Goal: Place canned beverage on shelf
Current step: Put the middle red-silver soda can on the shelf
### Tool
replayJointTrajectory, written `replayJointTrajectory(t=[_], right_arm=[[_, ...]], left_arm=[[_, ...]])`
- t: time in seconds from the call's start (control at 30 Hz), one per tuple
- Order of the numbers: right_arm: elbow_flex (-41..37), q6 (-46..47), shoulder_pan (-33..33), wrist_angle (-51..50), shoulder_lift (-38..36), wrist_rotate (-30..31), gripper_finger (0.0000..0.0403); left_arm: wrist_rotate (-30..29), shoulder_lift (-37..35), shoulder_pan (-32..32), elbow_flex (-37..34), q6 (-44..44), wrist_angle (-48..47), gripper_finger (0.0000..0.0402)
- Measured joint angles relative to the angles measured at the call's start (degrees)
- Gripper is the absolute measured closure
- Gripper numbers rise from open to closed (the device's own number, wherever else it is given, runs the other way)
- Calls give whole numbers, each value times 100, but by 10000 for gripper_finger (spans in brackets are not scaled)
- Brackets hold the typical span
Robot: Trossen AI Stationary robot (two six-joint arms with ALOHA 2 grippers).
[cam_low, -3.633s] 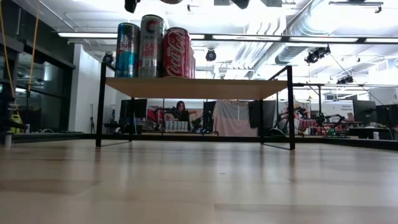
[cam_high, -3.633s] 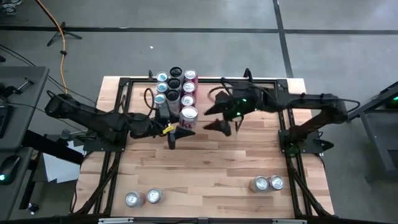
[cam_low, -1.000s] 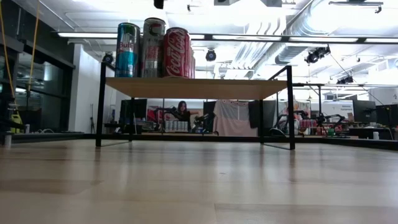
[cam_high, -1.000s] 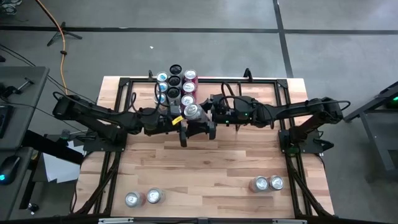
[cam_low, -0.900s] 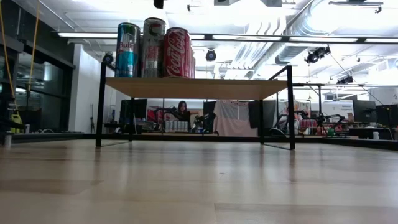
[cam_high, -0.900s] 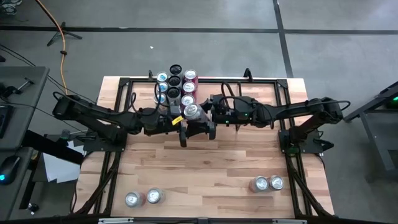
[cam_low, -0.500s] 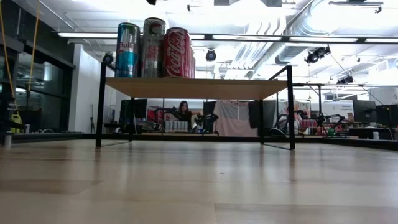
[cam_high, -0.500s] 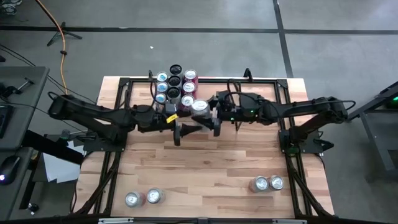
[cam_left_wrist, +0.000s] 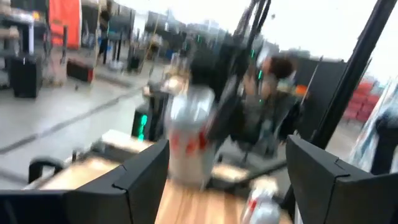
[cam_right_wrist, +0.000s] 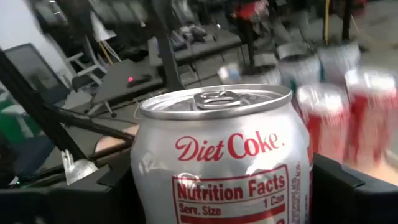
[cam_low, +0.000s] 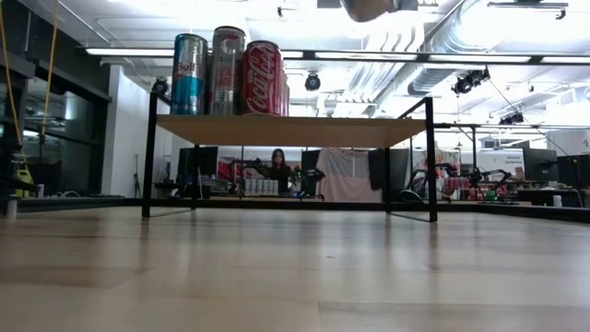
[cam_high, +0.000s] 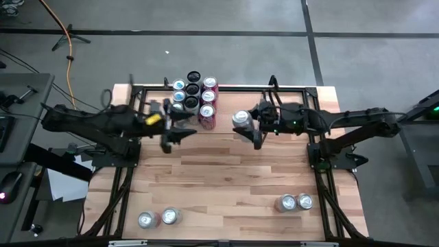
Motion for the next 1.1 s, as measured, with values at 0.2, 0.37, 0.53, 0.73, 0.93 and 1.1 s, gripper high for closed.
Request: replayJointTrajectory(t=[0.2, 0.37, 0.53, 0.73, 0.93, 1.1], right_arm=[[-1923, 643, -30, 2078, -369, 364, 112], [-2584, 290, -214, 3911, 94, 1241, 112], [-2518, -285, -358, 4439, 786, 1728, 112], [-2468, -419, -532, 4912, 1514, 1925, 112], [-2460, -457, -644, 5216, 1756, 2018, 110], [-2461, -757, -644, 5211, 1756, 2018, 89]], left_arm=[[-599, -652, -206, 0, 205, 9, 159], [-1029, -783, -256, 0, 281, 110, 160], [-1188, -756, -256, -4, 281, 187, 160], [-1248, -748, -256, -9, 271, 289, 160], [-1330, -743, -256, -9, 273, 367, 160], [-1332, -741, -254, -9, 274, 365, 161]])
